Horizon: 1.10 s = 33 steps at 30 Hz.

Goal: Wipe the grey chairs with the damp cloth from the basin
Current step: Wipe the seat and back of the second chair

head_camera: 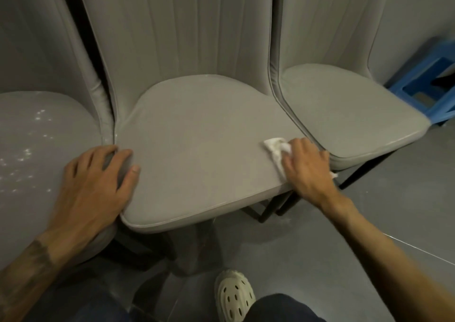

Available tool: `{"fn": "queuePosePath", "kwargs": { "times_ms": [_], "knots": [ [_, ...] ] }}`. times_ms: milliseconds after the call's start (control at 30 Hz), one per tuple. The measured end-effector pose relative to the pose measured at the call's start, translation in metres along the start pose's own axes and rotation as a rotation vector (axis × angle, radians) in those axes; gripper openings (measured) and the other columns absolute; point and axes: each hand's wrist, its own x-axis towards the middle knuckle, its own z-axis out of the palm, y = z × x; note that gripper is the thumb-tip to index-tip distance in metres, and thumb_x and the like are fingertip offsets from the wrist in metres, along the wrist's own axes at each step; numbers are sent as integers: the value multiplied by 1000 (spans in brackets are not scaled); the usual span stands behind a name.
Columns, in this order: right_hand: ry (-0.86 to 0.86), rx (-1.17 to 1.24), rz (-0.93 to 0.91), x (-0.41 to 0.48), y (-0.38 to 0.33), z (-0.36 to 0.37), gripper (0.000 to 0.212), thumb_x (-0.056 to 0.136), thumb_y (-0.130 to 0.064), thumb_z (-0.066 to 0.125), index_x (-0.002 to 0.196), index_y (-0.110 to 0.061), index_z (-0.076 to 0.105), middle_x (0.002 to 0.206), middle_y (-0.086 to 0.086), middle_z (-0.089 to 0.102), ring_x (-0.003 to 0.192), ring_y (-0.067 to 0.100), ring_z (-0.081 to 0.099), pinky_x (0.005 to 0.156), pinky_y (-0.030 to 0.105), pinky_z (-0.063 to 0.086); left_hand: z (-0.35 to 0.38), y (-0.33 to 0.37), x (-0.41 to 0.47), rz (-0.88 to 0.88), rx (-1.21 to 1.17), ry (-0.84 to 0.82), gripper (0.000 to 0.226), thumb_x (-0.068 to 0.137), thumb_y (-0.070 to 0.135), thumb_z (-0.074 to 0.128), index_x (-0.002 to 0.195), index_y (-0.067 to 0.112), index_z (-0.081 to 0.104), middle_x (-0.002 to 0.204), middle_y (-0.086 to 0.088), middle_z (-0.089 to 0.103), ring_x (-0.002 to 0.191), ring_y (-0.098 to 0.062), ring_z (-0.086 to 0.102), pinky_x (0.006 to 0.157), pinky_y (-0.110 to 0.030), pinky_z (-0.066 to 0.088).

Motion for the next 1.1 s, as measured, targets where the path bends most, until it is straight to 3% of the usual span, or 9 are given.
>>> {"fn": "queuePosePath", "kwargs": {
  "times_ms": [100, 200, 300, 433, 533, 733, 933, 1033, 1100],
  "knots": [
    [52, 6, 96, 3, -1, 1, 30, 100, -39, 32, 105, -15, 49, 100, 7, 50, 90, 30, 49, 81, 46, 38, 5, -3, 0, 2, 10, 22, 47, 101, 48, 42, 134, 20, 60, 140, -11, 56, 127, -37, 53, 101, -54, 41],
    [62, 9, -81, -15, -42, 13, 24, 99, -41, 31, 101, -22, 45, 93, -2, 44, 80, 21, 43, 71, 42, 35, 11, -8, 0, 15, 27, 51, 46, 103, 50, 42, 135, 22, 60, 140, -10, 55, 127, -37, 53, 101, -54, 42],
    [46, 24, -157, -12, -25, 11, 19, 101, -42, 28, 99, -27, 39, 91, -6, 39, 77, 18, 39, 70, 37, 27, 11, -12, 0, 22, 27, 42, 47, 103, 50, 41, 135, 23, 60, 140, -9, 55, 127, -37, 52, 102, -54, 42],
    [72, 83, 20, 9, 25, 4, 23, 99, -42, 28, 99, -23, 41, 94, -3, 41, 83, 24, 43, 75, 36, 24, 7, -8, -1, -7, 20, 26, 47, 101, 49, 42, 135, 21, 60, 142, -11, 54, 128, -37, 51, 103, -53, 39],
    [90, 67, 64, 4, 0, 5, 23, 99, -36, 34, 98, -17, 46, 94, 4, 46, 85, 29, 47, 75, 41, 31, 5, -7, -1, -11, 6, 6, 48, 102, 48, 40, 136, 21, 60, 142, -11, 54, 128, -37, 50, 104, -52, 37],
    [-8, 79, -312, -24, -103, 11, 27, 102, -42, 26, 97, -23, 45, 92, -3, 45, 80, 21, 42, 70, 41, 35, 5, -6, -1, -4, 31, 17, 45, 104, 44, 41, 136, 19, 60, 139, -11, 56, 126, -35, 51, 103, -50, 38],
    [-16, 26, -240, -13, -114, 1, 31, 99, -38, 25, 98, -18, 50, 93, 3, 48, 81, 28, 49, 70, 41, 37, 11, -10, -1, -35, 50, 16, 41, 106, 44, 35, 135, 26, 57, 138, -5, 53, 126, -30, 51, 103, -48, 38],
    [-45, 197, -485, -44, -179, 13, 29, 106, -33, 28, 99, -17, 51, 98, 3, 47, 83, 25, 44, 71, 44, 36, 11, -12, -1, -54, 45, 12, 39, 105, 40, 35, 134, 26, 58, 137, -4, 54, 126, -28, 51, 102, -47, 38],
    [-106, 177, -638, -47, -208, 16, 32, 107, -38, 27, 105, -19, 52, 102, 3, 47, 86, 23, 41, 74, 43, 35, 10, -10, -2, -55, 43, -4, 39, 106, 39, 34, 134, 25, 58, 137, -4, 54, 126, -28, 51, 102, -46, 38]
  ]
}}
